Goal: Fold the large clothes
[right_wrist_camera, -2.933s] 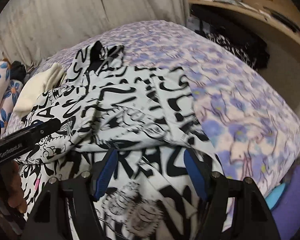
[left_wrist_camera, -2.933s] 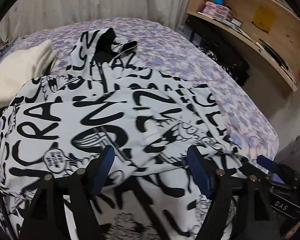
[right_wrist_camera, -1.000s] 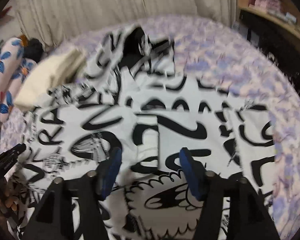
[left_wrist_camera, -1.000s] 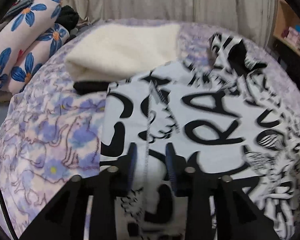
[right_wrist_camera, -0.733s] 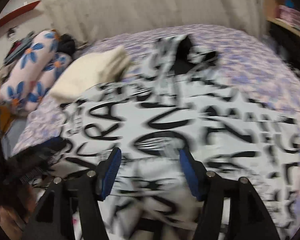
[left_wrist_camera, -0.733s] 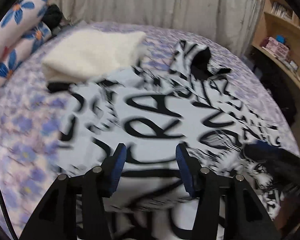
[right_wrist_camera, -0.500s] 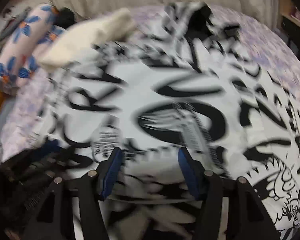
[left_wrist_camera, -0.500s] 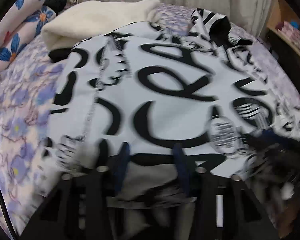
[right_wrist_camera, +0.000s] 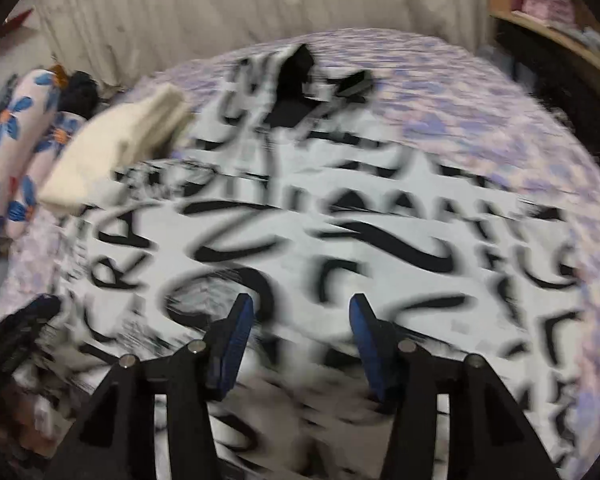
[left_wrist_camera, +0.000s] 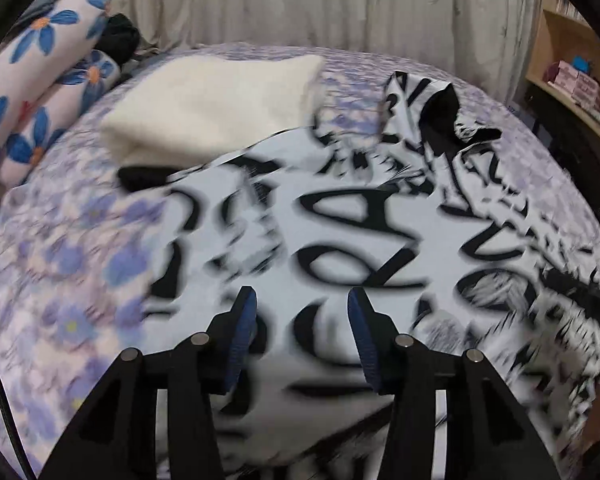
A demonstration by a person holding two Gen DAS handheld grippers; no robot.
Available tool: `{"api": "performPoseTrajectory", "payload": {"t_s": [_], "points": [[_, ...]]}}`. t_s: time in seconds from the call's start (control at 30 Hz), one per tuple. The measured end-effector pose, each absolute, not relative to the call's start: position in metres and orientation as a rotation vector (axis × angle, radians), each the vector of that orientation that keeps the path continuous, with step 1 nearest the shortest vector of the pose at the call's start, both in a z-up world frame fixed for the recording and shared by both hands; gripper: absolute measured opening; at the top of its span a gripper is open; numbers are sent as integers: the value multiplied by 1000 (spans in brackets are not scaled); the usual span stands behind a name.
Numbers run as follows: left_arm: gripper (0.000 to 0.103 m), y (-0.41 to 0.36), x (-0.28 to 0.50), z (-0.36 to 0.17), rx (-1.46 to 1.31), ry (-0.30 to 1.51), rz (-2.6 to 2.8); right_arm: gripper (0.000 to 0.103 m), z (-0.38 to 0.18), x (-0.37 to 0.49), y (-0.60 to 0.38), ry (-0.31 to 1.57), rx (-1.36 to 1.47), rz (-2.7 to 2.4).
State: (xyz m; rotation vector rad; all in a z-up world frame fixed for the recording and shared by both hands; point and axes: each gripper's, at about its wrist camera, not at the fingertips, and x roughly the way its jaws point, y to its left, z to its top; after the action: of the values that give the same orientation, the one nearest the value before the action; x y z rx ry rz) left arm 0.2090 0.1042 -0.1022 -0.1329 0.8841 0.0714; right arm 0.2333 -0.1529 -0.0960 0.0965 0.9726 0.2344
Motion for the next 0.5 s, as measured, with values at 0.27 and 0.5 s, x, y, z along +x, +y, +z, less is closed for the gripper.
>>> {"api": "performPoseTrajectory", "payload": {"t_s": [0.27, 0.5], "points": [[46, 99, 292, -148, -105, 975, 127, 48, -135, 297, -125, 1033, 12, 143], [46, 129, 291, -150, -146, 970, 149, 18, -128, 298, -185, 1034, 38, 61]]}}
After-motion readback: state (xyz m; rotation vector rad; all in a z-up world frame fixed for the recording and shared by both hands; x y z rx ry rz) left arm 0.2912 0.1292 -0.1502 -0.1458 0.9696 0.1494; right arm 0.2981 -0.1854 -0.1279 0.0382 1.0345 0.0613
